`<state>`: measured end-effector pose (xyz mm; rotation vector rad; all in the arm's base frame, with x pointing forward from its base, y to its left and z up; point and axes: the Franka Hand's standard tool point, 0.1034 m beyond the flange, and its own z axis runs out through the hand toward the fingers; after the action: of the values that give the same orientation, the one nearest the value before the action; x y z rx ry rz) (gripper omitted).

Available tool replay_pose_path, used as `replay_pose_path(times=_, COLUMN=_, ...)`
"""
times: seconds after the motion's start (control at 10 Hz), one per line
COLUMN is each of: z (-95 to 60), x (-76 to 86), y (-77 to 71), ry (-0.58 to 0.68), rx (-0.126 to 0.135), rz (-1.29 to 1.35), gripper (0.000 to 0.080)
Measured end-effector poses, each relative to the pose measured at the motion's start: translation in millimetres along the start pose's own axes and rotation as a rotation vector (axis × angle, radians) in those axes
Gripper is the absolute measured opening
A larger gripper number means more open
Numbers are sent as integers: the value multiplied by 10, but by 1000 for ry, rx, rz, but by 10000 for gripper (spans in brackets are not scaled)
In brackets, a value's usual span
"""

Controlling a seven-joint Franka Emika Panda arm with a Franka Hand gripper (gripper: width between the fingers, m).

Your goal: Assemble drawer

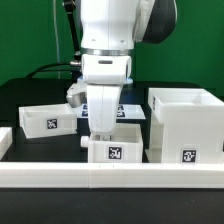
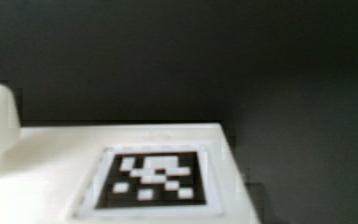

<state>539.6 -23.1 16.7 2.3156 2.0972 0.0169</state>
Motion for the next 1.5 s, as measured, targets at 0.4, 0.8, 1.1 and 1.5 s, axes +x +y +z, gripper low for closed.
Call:
replay_pose_path(times=0.4, z=30, x=110, y=45, ry=0, rx=4, rz=-29, gripper=41)
replay_pose_path(times=0.8, z=36, x=86, y=40, ry=2, rx=-4, rz=-25, gripper=41)
replay_pose_path(times=1.1, z=66, x=157, y=16, ry=-5, rx=1, rz=-58, gripper=41)
replay_pose_path(times=1.5, z=75, x=173, y=11, ry=-15, rx=2, rz=-72, gripper=42)
